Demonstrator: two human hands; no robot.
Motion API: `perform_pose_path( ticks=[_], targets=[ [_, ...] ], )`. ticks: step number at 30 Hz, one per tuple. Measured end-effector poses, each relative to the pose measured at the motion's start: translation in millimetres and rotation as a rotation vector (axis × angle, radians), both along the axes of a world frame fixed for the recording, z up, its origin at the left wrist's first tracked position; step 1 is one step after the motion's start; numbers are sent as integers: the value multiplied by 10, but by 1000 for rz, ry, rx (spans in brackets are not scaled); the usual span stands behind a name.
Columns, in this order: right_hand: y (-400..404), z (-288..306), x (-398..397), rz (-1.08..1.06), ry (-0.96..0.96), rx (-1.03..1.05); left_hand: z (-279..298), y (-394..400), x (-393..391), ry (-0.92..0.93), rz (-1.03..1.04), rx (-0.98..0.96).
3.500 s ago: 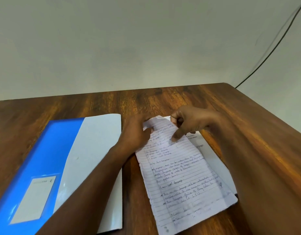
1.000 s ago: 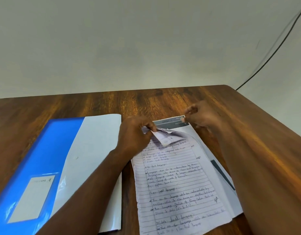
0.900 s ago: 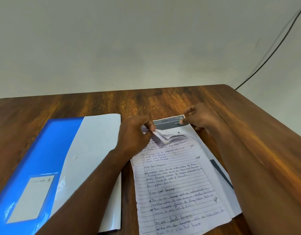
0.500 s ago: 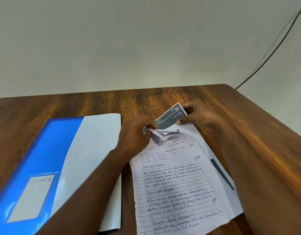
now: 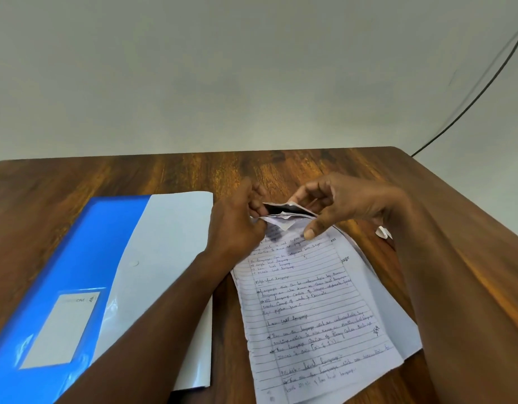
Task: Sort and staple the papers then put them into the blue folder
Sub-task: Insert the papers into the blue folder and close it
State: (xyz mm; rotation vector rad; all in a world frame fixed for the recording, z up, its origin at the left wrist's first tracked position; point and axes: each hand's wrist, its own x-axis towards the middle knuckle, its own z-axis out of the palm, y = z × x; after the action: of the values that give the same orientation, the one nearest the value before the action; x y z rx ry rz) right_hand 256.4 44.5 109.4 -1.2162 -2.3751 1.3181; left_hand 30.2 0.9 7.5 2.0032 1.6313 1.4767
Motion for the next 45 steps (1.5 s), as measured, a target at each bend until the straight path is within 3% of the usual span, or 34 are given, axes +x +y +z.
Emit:
perform_pose_path(
  ticks=[5, 8, 13, 16, 21, 25, 28, 33, 39, 45],
  targets=[
    [84, -93, -174, -106, -281, 236, 14, 1, 19, -39, 36, -20],
    [152, -149, -189, -260, -277, 283, 47, 15, 18, -87, 83, -24],
    [11, 82, -87, -432, -34, 355, 129, 130, -89, -176, 242, 14],
    [-124, 231, 0, -438, 124, 463, 202, 128, -123, -360, 255, -39],
    [-93, 293, 5, -524, 554, 470, 341, 54, -164, -798, -111, -222],
    [-111, 251, -20, -528, 815, 487, 447, -69, -115, -880, -315, -256],
    [-124, 252, -64, -554, 881, 521, 571, -103, -89, -837, -299, -184],
    [-164, 262, -239, -590, 782, 693, 712, -133, -68, -683, -108, -10],
    [-283, 371, -330, -607, 868, 847, 889, -221, -27, -570, 17, 223],
    [-150, 185, -325, -652, 850, 666, 797, -167, -50, -492, -33, 133]
  ],
)
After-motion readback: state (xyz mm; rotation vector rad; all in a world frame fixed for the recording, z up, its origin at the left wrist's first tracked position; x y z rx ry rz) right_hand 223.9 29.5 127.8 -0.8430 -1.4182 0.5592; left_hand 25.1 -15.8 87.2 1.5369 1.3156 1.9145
